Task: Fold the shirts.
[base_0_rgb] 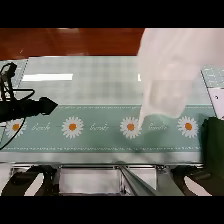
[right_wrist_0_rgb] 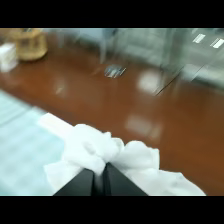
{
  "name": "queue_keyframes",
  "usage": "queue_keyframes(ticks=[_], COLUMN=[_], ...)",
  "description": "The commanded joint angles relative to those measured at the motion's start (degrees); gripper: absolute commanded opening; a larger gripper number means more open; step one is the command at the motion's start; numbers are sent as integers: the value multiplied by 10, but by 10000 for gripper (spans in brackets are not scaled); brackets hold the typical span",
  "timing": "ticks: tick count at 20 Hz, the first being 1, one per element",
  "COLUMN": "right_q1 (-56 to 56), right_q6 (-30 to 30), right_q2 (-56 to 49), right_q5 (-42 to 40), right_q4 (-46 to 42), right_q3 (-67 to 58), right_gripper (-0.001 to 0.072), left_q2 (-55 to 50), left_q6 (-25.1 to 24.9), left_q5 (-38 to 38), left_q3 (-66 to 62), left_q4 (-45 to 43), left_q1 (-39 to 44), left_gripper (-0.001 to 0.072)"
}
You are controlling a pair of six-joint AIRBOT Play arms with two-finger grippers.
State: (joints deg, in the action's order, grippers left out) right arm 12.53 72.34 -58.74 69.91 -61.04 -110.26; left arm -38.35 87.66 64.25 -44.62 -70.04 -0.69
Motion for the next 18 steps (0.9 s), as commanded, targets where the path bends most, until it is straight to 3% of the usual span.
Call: queue_keyframes(ticks=[1,5,10,11,12,16,18], right_q1=[76,243,341,340,332,221,113], right_q6=[-1,18,26,33,33,10,9], right_q2=[3,-45,-248,-280,-300,-280,-219], right_q5=[37,-140,-269,-287,-293,-155,-85], right_q4=[48,24,92,117,146,175,151], right_q3=[149,374,403,403,399,337,331], right_gripper=[25,25,26,140,402,407,406], left_q2=[1,1,-3,-3,-3,-3,-3], left_q6=[0,0,0,0,0,0,0], left_q5=[-8,-6,-1,8,17,55,121], left_q3=[0,0,0,0,0,0,2], left_q4=[-16,-10,-5,-5,-5,-5,-4], left_q1=[-35,-47,-46,-47,-46,-46,-46], left_gripper=[508,508,507,508,508,508,508])
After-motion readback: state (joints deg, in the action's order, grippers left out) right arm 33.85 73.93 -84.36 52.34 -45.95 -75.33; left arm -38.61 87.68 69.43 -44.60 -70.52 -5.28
